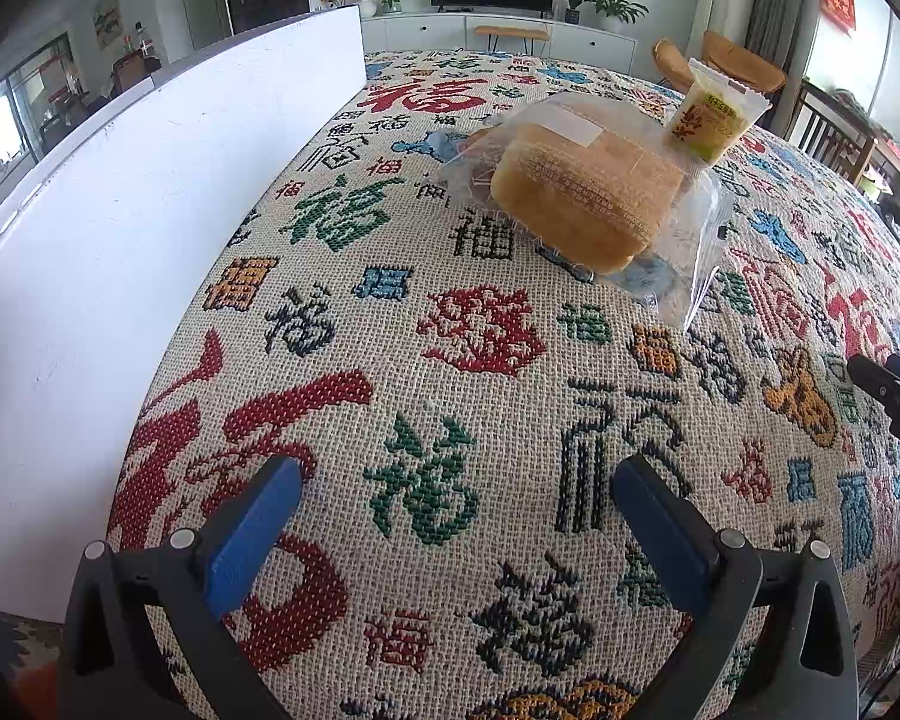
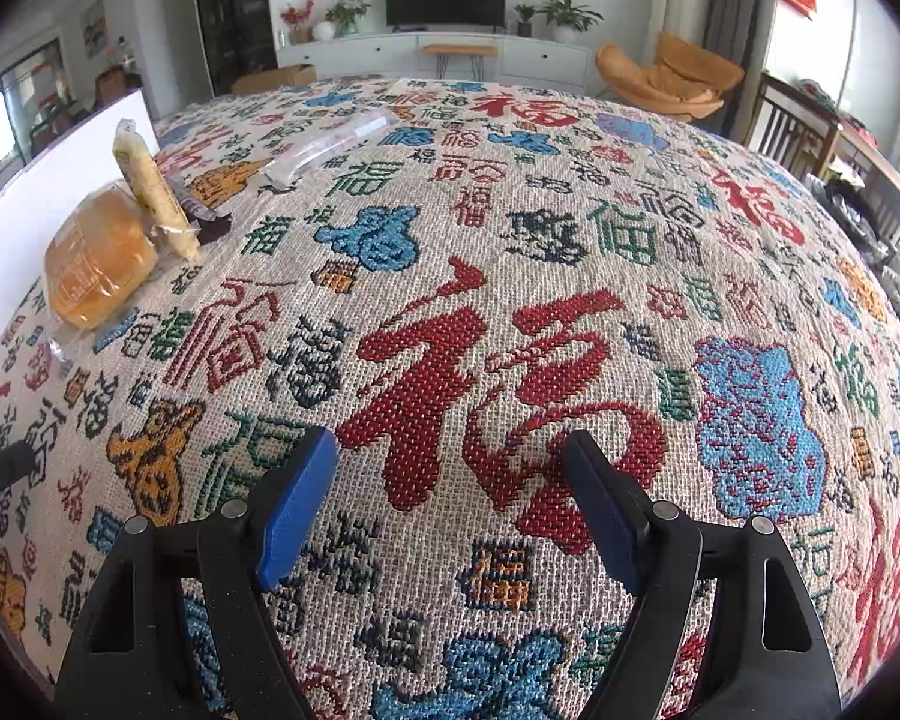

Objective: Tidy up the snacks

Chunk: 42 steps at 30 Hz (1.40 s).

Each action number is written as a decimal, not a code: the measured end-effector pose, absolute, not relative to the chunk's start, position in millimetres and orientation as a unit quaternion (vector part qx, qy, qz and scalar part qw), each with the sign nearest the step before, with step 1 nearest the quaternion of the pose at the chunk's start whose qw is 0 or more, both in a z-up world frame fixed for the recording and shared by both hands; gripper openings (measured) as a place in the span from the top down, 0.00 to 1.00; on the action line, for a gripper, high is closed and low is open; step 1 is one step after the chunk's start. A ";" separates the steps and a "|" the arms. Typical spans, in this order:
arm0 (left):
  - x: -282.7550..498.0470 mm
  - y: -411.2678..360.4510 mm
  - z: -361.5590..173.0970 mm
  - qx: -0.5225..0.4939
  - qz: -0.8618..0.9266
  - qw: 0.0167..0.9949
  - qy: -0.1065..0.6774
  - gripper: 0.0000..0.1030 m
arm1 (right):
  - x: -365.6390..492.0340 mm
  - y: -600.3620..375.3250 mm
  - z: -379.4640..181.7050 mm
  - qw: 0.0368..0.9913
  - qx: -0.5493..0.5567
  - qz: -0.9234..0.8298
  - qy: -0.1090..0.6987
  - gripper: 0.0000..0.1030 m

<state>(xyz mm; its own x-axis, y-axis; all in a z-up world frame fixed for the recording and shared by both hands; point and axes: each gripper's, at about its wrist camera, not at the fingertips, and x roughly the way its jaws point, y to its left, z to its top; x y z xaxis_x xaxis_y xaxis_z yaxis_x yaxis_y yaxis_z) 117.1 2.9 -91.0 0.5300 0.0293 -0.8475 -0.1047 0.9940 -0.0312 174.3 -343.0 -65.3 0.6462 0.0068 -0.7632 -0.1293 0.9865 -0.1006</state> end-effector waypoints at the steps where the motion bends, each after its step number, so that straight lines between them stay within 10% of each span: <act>1: 117.1 3.0 -91.0 -0.039 0.038 0.874 0.483 0.00 | 174.3 -343.0 -65.3 0.904 -0.073 0.038 0.419 0.22; 42: 116.0 14.1 -91.8 -0.056 0.069 0.873 0.479 0.00 | 209.6 -261.9 0.5 0.905 0.022 0.190 0.381 0.19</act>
<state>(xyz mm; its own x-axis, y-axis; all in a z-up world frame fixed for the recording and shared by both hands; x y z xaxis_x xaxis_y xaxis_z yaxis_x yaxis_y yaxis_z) 116.0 14.1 -91.8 0.5320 0.0665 -0.8442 -0.1736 0.9843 -0.0318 209.6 -261.9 0.5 0.6384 0.3596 -0.6806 -0.3266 0.9272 0.1835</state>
